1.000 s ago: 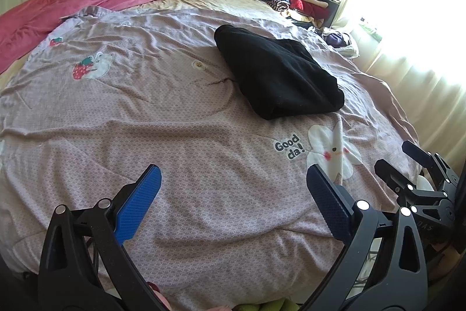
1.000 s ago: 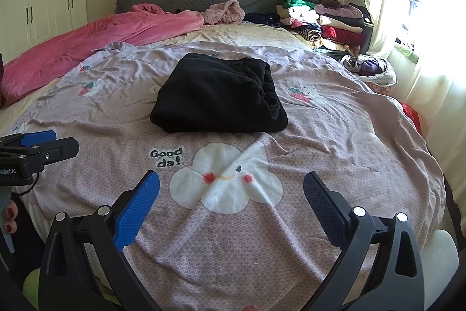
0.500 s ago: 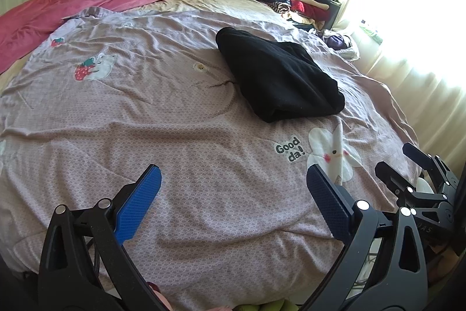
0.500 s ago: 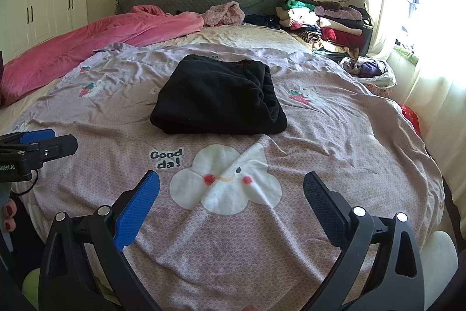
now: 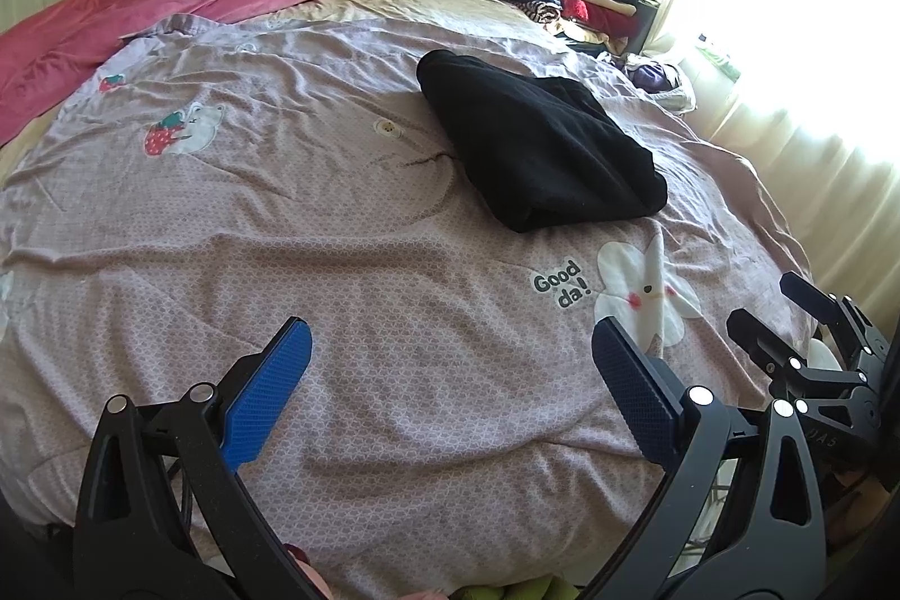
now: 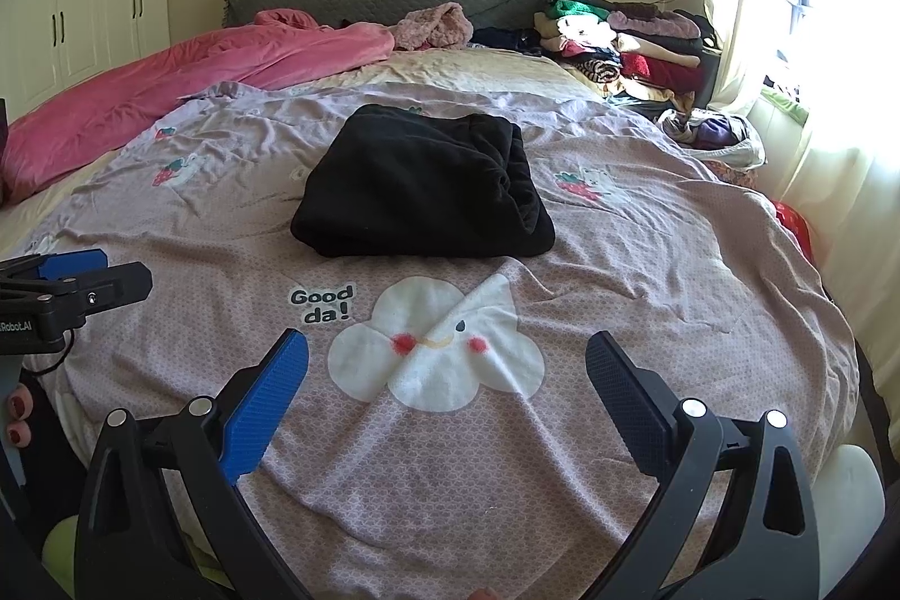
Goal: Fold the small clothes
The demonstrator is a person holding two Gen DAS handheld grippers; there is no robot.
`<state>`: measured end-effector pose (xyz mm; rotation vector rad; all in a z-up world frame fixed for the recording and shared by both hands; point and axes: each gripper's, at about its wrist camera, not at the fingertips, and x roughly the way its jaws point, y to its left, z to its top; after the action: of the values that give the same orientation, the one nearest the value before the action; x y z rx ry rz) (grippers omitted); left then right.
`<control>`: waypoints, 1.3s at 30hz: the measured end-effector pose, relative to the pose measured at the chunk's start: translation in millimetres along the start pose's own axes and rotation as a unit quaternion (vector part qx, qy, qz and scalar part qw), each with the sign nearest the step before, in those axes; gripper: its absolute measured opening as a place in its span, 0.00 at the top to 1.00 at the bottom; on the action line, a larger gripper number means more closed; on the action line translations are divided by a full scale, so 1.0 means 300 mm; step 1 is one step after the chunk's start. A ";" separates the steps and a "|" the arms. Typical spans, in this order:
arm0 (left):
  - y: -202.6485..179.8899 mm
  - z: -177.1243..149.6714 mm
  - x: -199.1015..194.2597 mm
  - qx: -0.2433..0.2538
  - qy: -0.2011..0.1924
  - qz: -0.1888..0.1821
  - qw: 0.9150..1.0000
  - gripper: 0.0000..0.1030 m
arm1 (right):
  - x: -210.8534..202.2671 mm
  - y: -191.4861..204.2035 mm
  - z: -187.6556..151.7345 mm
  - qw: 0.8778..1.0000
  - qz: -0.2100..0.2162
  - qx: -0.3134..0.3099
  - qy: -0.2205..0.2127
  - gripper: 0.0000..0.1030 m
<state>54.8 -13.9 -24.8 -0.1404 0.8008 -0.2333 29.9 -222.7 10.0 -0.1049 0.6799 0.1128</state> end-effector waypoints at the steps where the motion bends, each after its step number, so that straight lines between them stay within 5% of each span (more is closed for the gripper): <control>1: 0.000 -0.001 0.001 0.001 0.000 0.001 1.000 0.09 | 0.000 0.001 -0.001 1.000 0.000 0.000 0.000 0.04; 32: -0.006 -0.006 -0.013 0.015 -0.008 0.022 1.000 0.09 | 0.003 0.005 -0.001 1.000 -0.011 -0.002 -0.001 0.04; 39: 0.045 0.037 -0.101 -0.002 -0.028 0.002 1.000 0.09 | -0.016 -0.029 0.009 1.000 -0.023 0.012 -0.007 0.04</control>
<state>44.5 7.5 1.1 -0.1485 0.7460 -0.2232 29.0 -231.2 15.7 -0.0962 0.6645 0.0612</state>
